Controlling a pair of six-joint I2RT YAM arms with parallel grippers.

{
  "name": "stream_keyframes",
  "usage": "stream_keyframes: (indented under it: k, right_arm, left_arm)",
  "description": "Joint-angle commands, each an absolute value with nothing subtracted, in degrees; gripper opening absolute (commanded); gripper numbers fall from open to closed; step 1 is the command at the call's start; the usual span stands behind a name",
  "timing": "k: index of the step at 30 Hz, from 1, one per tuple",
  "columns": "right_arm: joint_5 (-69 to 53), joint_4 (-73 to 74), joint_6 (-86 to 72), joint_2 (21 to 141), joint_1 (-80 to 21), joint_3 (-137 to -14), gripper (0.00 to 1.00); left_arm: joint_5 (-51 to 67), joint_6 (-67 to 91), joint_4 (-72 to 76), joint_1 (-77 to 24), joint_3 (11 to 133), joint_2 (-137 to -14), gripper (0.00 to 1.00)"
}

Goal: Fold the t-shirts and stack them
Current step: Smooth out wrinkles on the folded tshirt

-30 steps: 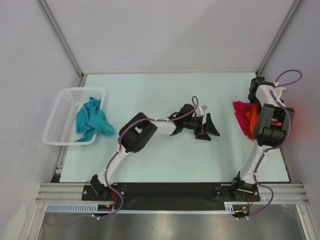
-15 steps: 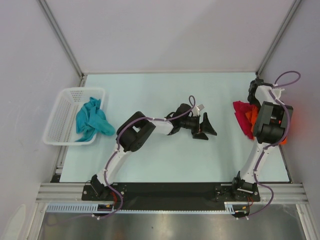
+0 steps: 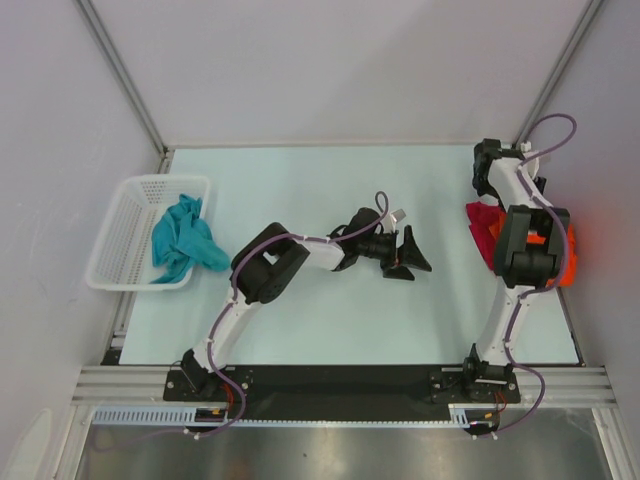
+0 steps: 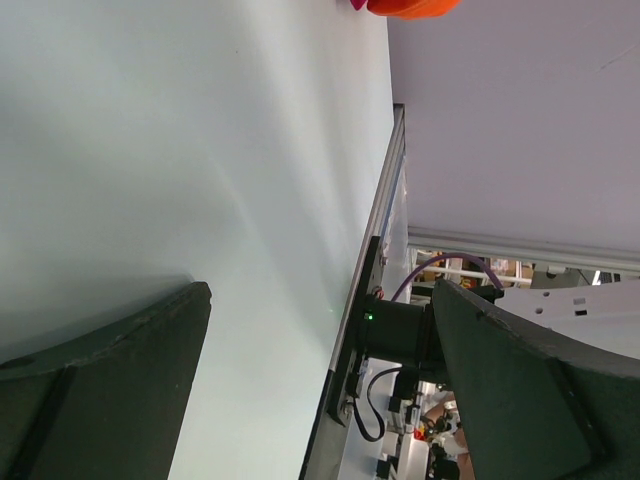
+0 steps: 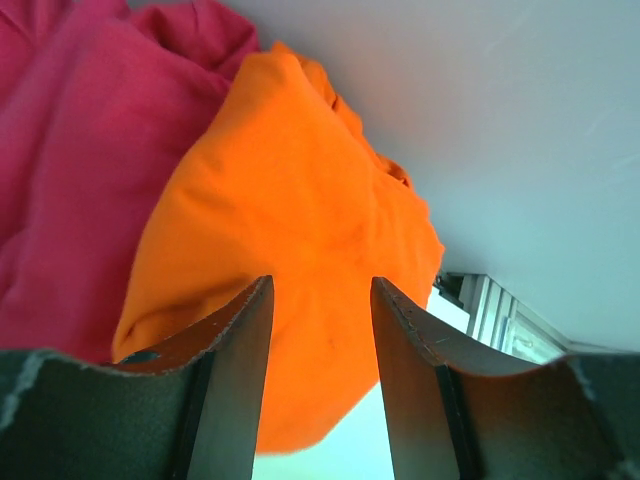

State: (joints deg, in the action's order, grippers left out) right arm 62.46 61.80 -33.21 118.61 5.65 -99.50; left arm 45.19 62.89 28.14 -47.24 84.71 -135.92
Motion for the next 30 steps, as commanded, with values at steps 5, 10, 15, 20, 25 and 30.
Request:
stream_keyframes:
  k: [5, 10, 15, 20, 25, 30]
  right_arm:
    - [63.7, 61.4, -33.8, 112.1, 5.4, -100.2, 0.49]
    - [62.1, 59.3, -34.2, 117.2, 5.4, -98.1, 0.49]
    - [59.7, 56.5, -34.0, 121.2, 4.9, -96.6, 0.49]
    - [57.8, 55.7, -33.4, 124.5, 5.2, -96.9, 0.48]
    - [58.8, 55.2, -33.8, 121.4, 4.8, -97.3, 0.48]
    - [61.3, 58.1, -34.3, 117.5, 4.6, -99.6, 0.48]
  left_arm:
    - [44.1, 60.6, 27.0, -46.6, 83.4, -133.2, 1.00]
    - [43.9, 60.1, 26.5, -46.4, 82.4, -132.3, 0.99]
    - [43.8, 59.3, 25.2, -46.1, 82.6, -132.5, 0.99]
    - [43.8, 58.6, 24.2, -45.5, 83.0, -132.3, 1.00]
    - [43.5, 58.2, 23.4, -45.4, 83.0, -132.4, 1.00]
    - [43.6, 58.2, 23.6, -45.4, 82.3, -132.2, 0.99]
